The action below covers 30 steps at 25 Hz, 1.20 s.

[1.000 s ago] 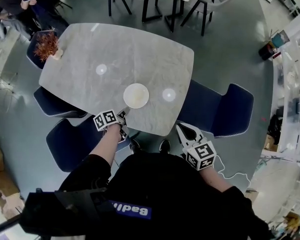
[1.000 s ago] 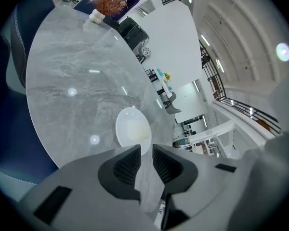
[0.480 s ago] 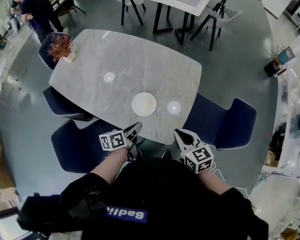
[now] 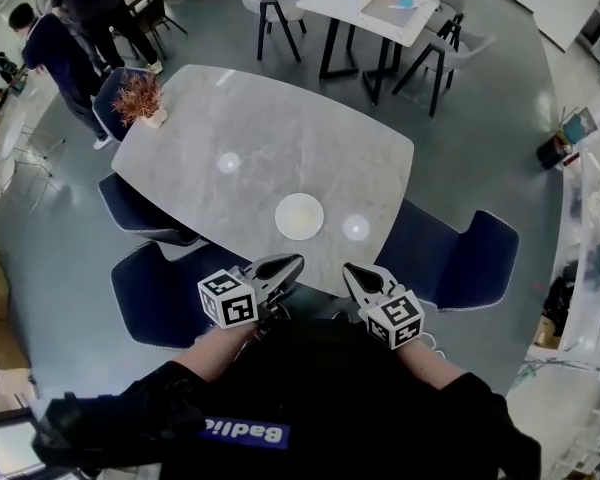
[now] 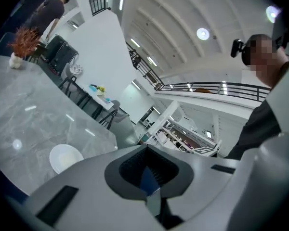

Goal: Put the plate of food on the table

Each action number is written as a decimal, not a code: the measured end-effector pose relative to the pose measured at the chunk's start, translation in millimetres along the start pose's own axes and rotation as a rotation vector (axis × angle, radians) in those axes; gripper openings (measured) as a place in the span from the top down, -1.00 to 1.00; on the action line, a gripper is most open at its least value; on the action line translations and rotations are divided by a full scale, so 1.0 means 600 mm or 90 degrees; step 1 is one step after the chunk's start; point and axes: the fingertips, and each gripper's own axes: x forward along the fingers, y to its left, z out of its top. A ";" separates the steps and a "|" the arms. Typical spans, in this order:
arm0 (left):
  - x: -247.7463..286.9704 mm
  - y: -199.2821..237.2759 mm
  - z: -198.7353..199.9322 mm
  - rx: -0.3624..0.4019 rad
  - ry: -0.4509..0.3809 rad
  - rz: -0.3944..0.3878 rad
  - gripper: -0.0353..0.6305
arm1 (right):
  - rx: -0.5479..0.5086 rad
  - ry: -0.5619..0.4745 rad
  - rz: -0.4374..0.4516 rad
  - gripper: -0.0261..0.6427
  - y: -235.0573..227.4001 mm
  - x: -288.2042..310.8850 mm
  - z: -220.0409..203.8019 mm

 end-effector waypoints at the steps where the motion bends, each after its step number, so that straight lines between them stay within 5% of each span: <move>1: -0.002 -0.014 0.008 0.020 -0.003 -0.011 0.87 | 0.002 0.002 0.005 0.89 0.006 0.003 0.005; 9: -0.015 -0.053 0.002 0.127 -0.013 -0.040 0.87 | -0.008 0.001 0.032 0.89 0.032 0.018 0.015; 30: -0.040 -0.073 -0.006 0.163 -0.016 -0.054 0.87 | -0.037 -0.007 0.066 0.89 0.073 0.027 0.023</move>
